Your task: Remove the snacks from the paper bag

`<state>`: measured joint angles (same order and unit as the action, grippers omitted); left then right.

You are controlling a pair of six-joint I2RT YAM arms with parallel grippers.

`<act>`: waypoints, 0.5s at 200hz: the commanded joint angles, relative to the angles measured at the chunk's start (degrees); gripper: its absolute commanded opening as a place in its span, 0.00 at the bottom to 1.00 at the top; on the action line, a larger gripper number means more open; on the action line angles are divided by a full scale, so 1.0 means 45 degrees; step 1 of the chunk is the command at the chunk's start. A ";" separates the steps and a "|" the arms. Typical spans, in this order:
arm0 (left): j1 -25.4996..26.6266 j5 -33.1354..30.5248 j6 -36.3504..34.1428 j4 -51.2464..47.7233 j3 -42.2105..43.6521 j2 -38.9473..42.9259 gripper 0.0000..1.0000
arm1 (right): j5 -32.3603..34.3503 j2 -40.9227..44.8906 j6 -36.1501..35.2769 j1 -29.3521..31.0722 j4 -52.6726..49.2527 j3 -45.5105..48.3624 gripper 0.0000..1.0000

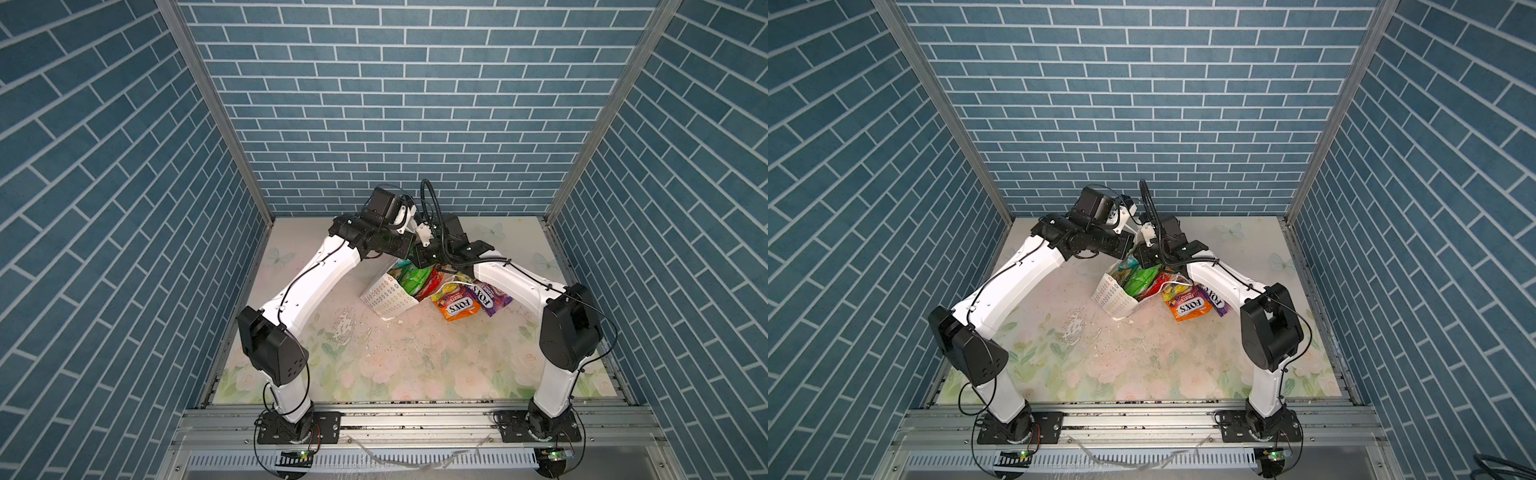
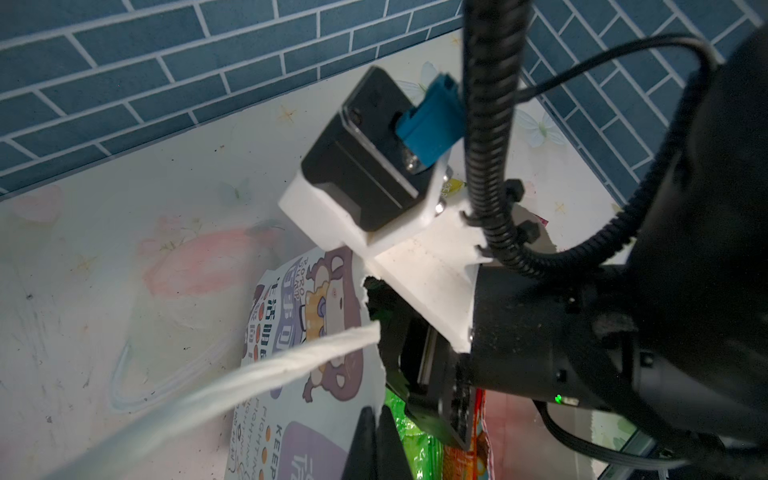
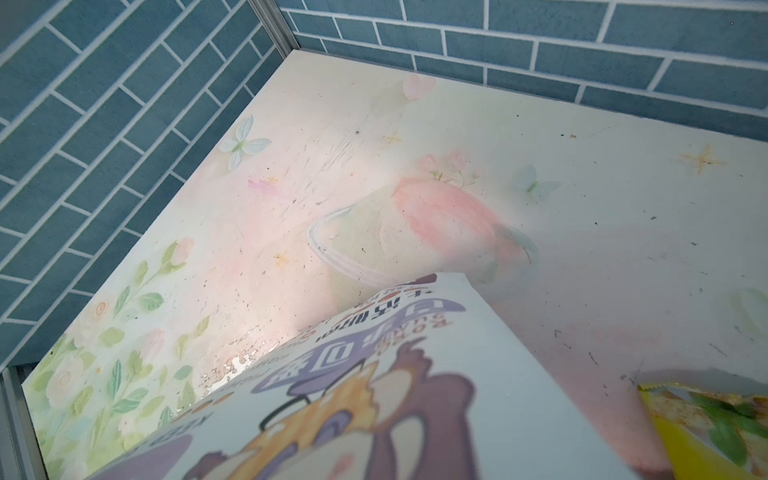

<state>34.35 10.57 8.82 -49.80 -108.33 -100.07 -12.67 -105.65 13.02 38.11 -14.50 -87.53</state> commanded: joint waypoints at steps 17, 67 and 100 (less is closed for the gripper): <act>0.0082 0.0534 0.0100 0.0425 0.0012 0.0415 0.00 | -0.0259 -0.0389 -0.1032 0.0107 -0.1488 -0.0100 0.36; 0.0082 0.0308 0.0164 0.0374 0.0118 0.0695 0.00 | 0.0465 -0.0511 -0.1382 0.0109 -0.2486 -0.0196 0.28; 0.0082 0.0366 0.0350 0.0507 0.0068 0.0644 0.00 | 0.0765 -0.0506 -0.1447 0.0117 -0.2625 -0.0296 0.14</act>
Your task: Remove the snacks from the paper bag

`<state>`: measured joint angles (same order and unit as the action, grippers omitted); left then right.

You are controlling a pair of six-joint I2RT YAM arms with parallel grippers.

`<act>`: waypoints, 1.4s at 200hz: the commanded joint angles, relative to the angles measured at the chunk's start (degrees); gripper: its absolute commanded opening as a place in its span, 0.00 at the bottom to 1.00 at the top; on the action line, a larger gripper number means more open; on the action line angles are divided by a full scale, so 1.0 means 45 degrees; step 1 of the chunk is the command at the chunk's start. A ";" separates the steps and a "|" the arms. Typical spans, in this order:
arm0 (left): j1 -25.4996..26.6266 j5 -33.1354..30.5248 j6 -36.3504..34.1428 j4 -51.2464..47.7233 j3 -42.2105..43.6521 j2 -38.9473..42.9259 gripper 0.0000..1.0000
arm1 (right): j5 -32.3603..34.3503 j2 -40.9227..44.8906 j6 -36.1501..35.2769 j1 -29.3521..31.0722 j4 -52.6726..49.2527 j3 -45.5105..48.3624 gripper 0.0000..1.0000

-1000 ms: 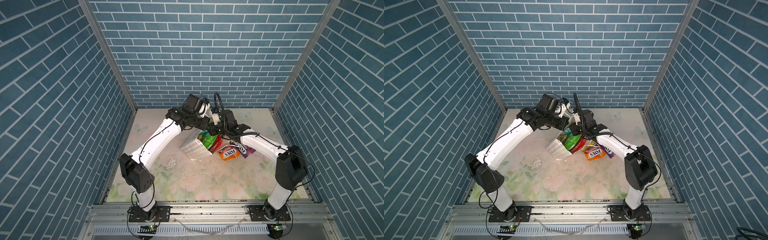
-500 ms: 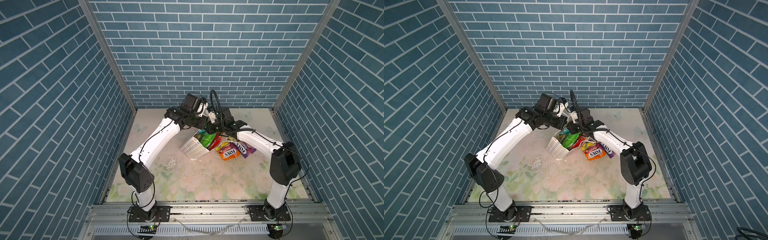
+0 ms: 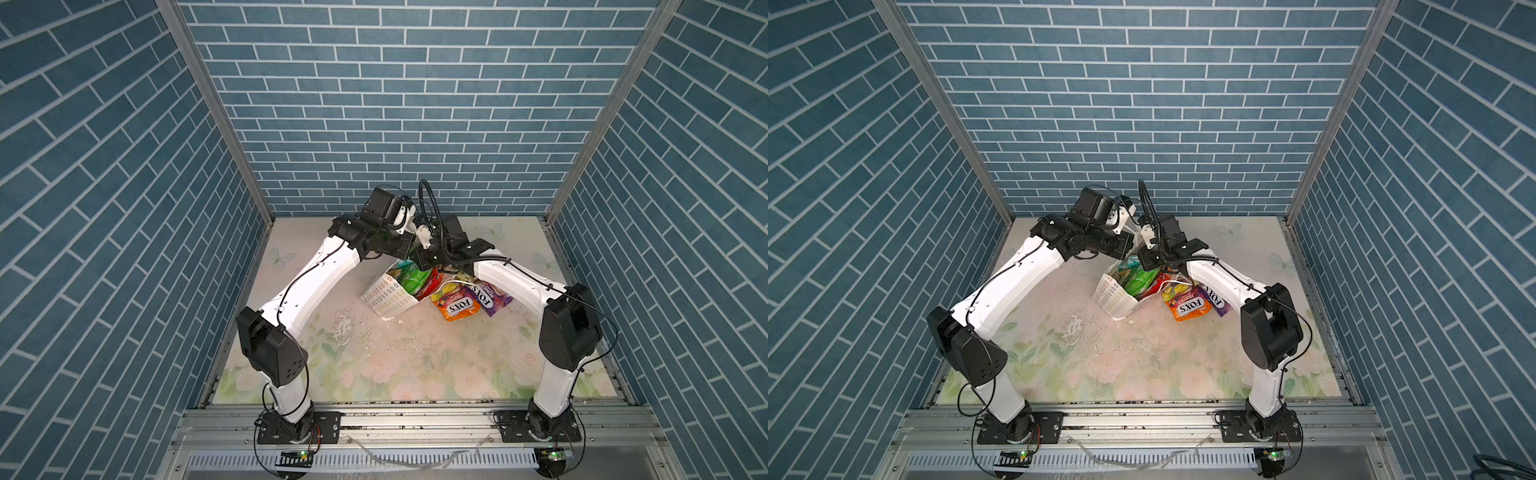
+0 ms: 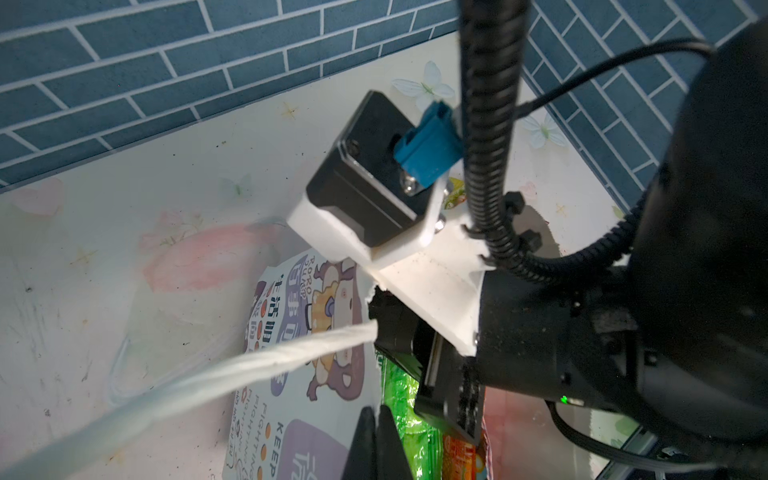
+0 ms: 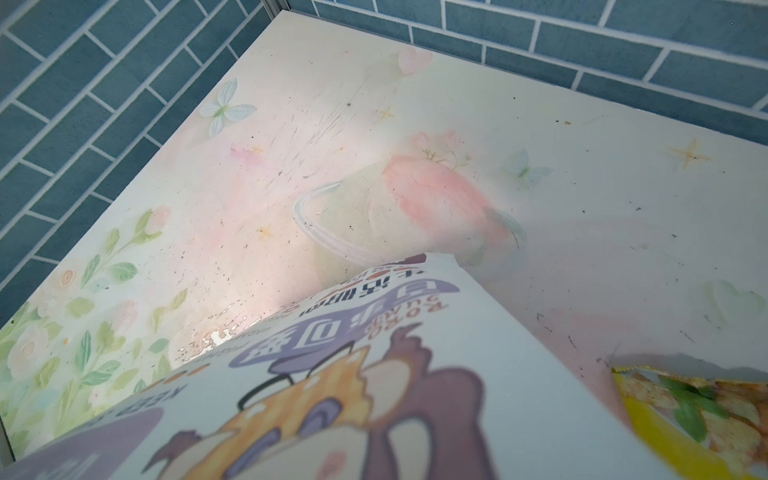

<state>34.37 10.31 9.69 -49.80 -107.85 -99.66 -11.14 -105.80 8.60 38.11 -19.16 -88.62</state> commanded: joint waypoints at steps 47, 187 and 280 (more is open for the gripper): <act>0.0076 0.0480 0.0224 0.0600 -0.0113 0.0460 0.00 | 0.0277 -0.0786 -0.0524 0.0116 -0.1836 -0.0603 0.00; 0.0097 0.0464 -0.0045 0.0179 -0.0632 -0.0304 0.00 | 0.0633 0.0568 -0.0774 0.0064 -0.0441 0.0443 0.00; 0.0097 0.0386 -0.0035 0.0253 -0.0462 -0.0268 0.00 | 0.0095 0.1431 -0.0802 -0.0090 0.0497 0.1005 0.00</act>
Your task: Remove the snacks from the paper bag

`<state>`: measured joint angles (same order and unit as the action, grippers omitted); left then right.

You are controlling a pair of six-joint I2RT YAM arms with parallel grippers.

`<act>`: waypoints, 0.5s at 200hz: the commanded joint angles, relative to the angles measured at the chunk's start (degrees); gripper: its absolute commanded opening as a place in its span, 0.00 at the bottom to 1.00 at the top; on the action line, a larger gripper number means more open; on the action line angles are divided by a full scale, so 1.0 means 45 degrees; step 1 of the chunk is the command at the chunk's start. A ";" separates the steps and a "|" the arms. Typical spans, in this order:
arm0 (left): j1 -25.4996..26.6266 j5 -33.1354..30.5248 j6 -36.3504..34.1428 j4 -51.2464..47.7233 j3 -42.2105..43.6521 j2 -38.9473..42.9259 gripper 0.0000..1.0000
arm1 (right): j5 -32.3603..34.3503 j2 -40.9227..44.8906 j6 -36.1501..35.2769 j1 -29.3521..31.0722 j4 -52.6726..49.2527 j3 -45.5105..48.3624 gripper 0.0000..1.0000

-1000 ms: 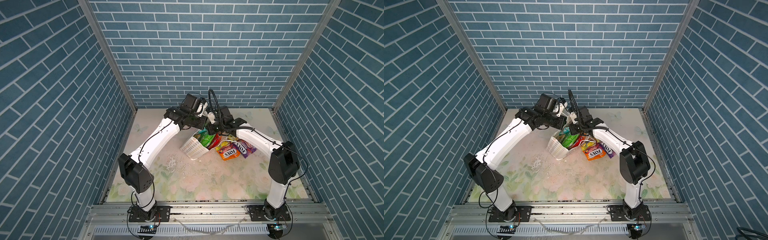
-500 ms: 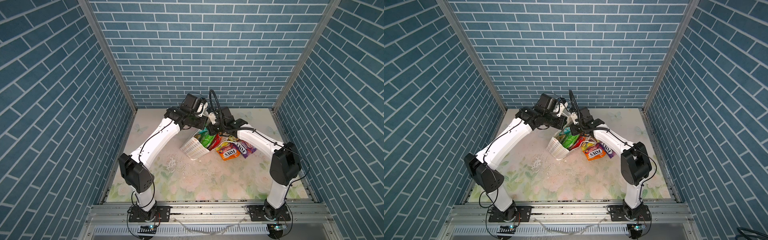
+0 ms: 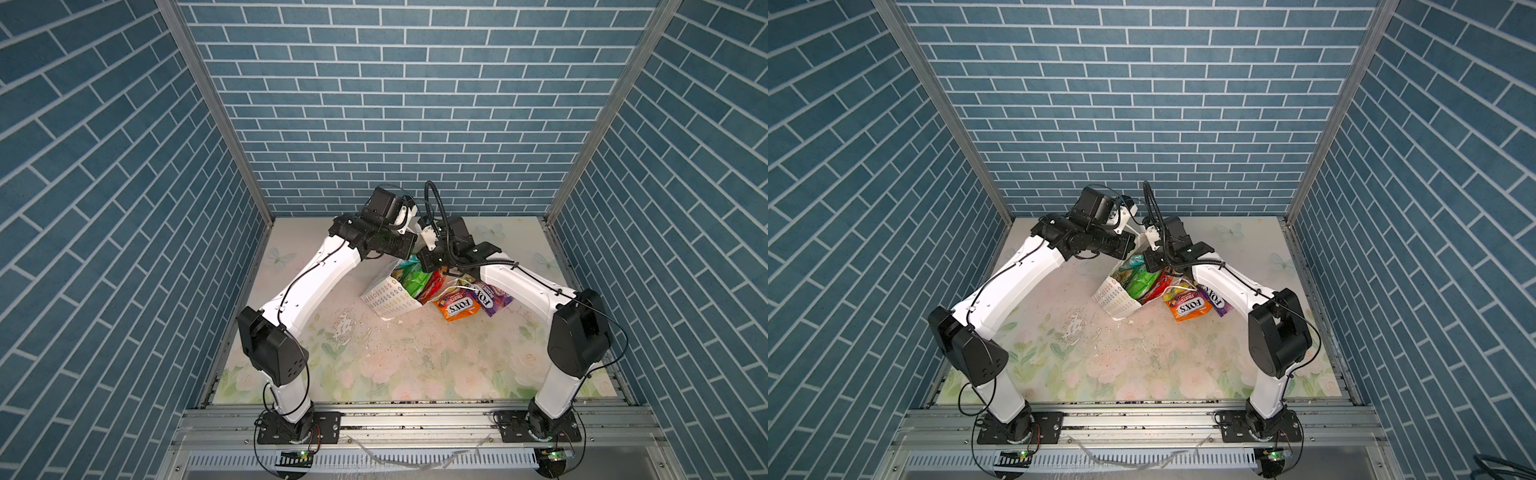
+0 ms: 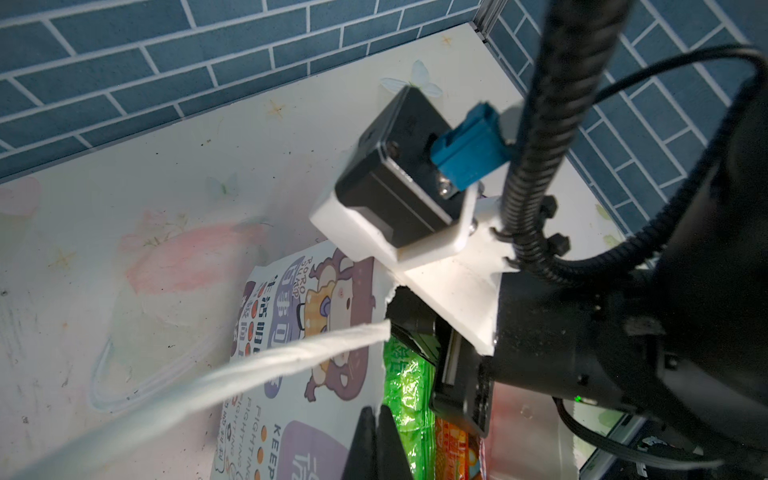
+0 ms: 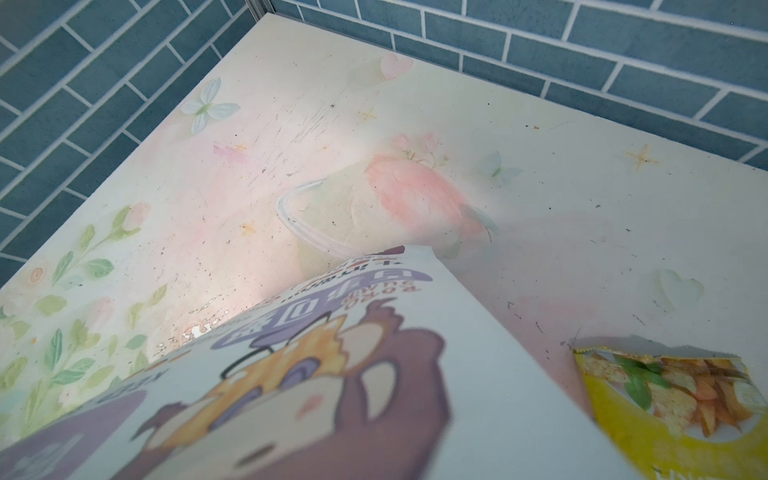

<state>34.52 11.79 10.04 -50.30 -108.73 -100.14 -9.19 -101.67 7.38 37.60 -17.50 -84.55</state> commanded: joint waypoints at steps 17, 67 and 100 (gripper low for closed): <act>0.0063 0.0016 -0.0086 0.0584 -0.0114 -0.0096 0.00 | -0.0379 0.0373 -0.0333 0.0006 -0.0210 -0.0176 0.00; 0.0063 0.0192 -0.0284 0.0485 -0.0492 -0.0364 0.00 | -0.0087 0.1050 0.0724 0.0003 -0.0578 -0.0253 0.12; 0.0111 -0.0017 -0.0387 0.0529 -0.0407 -0.0372 0.00 | -0.0224 0.1409 0.1535 0.0003 -0.1408 -0.0801 0.17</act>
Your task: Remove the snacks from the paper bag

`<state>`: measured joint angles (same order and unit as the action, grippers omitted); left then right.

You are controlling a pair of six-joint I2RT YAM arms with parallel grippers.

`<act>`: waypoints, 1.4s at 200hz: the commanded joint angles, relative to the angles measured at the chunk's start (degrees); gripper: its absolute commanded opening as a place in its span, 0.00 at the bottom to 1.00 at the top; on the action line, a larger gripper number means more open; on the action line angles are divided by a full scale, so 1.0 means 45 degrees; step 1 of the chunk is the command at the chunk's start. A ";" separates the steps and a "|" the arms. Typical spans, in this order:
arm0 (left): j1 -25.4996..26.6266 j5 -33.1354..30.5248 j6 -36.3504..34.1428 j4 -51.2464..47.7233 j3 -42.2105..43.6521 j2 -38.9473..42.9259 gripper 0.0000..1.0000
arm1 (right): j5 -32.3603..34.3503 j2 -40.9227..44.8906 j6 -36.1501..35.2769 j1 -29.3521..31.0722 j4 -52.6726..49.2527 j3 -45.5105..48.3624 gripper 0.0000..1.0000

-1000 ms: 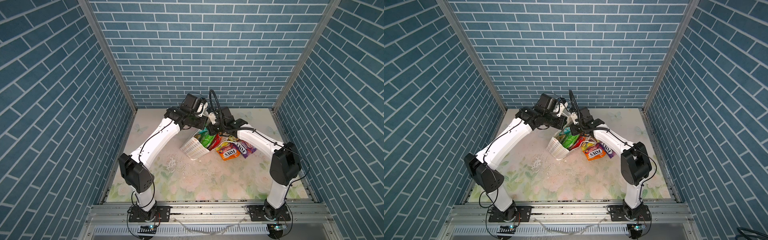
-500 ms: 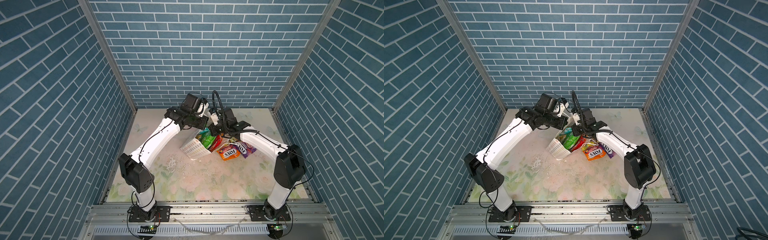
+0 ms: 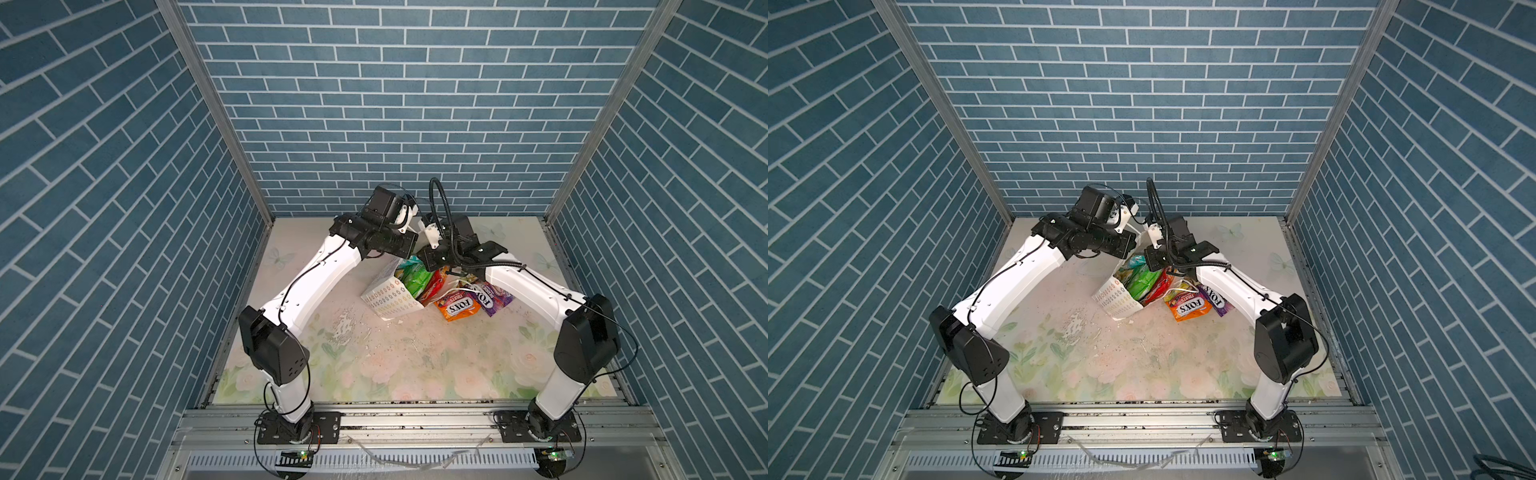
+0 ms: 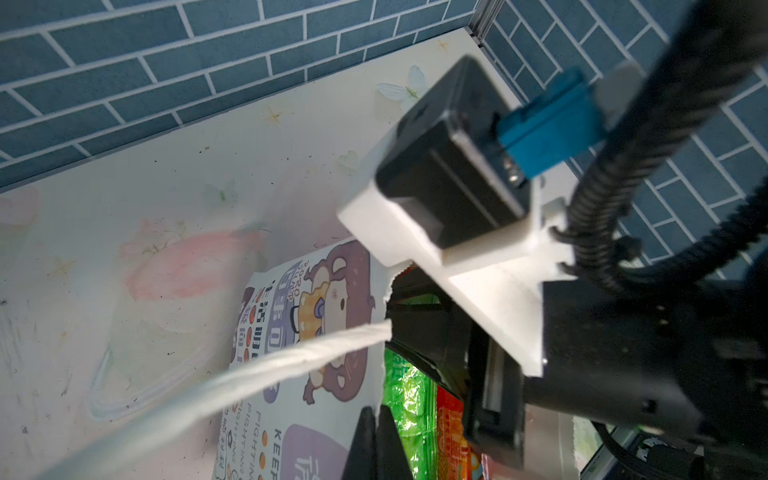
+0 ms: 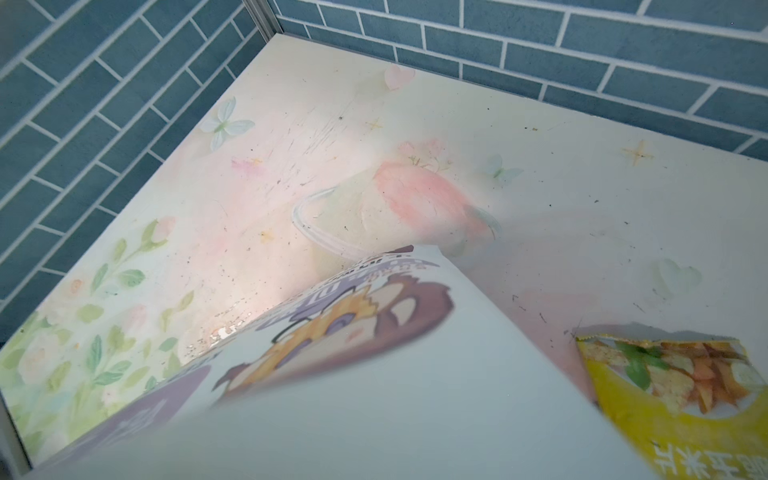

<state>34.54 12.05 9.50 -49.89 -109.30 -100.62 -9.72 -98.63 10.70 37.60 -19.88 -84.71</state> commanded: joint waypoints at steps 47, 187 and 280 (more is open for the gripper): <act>0.0336 -0.0180 -0.0393 0.0530 -0.0251 -0.0375 0.00 | -0.1208 0.0916 0.3368 0.0008 -0.1182 -0.1050 0.17; 0.1229 -0.0579 -0.0398 0.1084 0.0177 -0.0121 0.00 | -0.0896 0.1993 1.0034 -0.0251 0.0960 0.2033 0.27; 0.1327 -0.0955 -0.0478 0.1777 0.0559 0.0009 0.00 | -0.0992 0.1790 1.1352 -0.0198 0.1012 0.2396 0.32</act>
<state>39.90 8.78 8.10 -46.74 -108.20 -101.23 -14.85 -91.22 58.46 36.58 -15.07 -75.53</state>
